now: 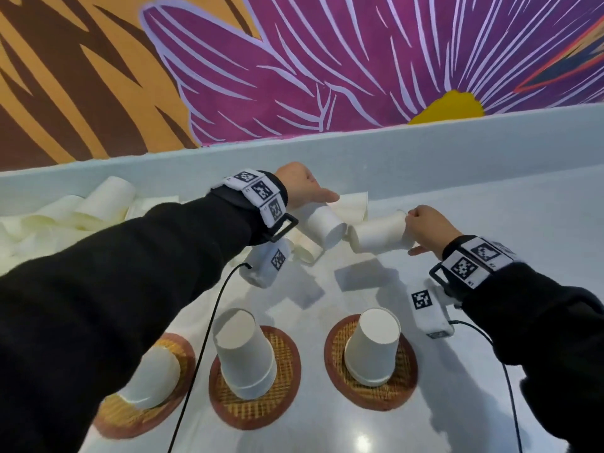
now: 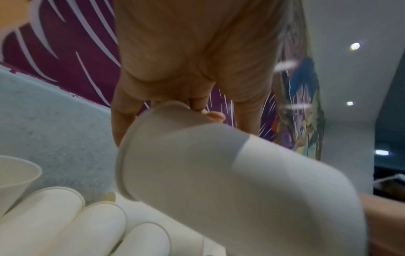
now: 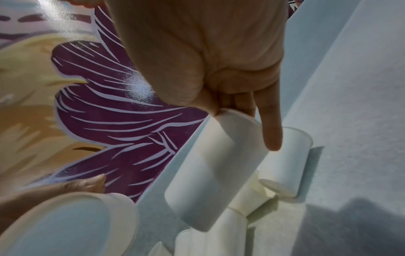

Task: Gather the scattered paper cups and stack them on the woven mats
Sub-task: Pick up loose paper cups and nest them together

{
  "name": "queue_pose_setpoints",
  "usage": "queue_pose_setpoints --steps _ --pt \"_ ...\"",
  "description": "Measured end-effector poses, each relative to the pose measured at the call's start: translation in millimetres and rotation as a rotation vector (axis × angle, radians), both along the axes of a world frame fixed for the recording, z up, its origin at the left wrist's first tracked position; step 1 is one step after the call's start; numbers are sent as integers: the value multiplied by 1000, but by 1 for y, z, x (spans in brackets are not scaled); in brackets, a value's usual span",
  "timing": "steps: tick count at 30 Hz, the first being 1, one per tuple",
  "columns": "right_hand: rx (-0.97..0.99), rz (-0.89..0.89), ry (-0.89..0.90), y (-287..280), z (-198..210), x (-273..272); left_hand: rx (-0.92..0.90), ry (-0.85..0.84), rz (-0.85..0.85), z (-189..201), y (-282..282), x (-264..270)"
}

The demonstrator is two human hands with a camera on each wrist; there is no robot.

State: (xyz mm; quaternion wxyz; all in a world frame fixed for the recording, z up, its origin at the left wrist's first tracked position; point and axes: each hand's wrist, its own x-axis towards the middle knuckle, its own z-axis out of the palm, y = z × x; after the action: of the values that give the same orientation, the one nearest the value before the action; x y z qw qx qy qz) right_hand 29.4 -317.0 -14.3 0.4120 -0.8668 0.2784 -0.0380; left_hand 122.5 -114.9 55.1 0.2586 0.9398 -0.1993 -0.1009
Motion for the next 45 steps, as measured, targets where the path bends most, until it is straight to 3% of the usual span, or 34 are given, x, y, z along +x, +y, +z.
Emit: queue_pose_setpoints --steps 4,7,13,21,24,29,36,42,45 --pt "96 -72 -213 14 19 -7 -35 40 -13 18 11 -22" --pt "-8 -65 -380 24 35 -15 -31 51 -85 24 16 -41" --pt "-214 -26 -676 43 56 -36 53 -121 -250 17 26 -63" --pt "-369 158 -893 74 73 -48 -24 -235 -321 13 42 -72" --pt "-361 205 -900 80 75 -47 -132 -225 -252 16 48 -72" --pt "-323 187 -869 77 74 -44 -369 -40 -147 14 55 -70" --pt "-197 152 -677 79 52 -37 -508 20 -86 3 45 -68" --pt "-192 203 -438 87 27 -31 -388 140 -54 -12 26 -71" --pt "-204 249 -417 84 28 -32 -188 194 -82 -11 26 -66"
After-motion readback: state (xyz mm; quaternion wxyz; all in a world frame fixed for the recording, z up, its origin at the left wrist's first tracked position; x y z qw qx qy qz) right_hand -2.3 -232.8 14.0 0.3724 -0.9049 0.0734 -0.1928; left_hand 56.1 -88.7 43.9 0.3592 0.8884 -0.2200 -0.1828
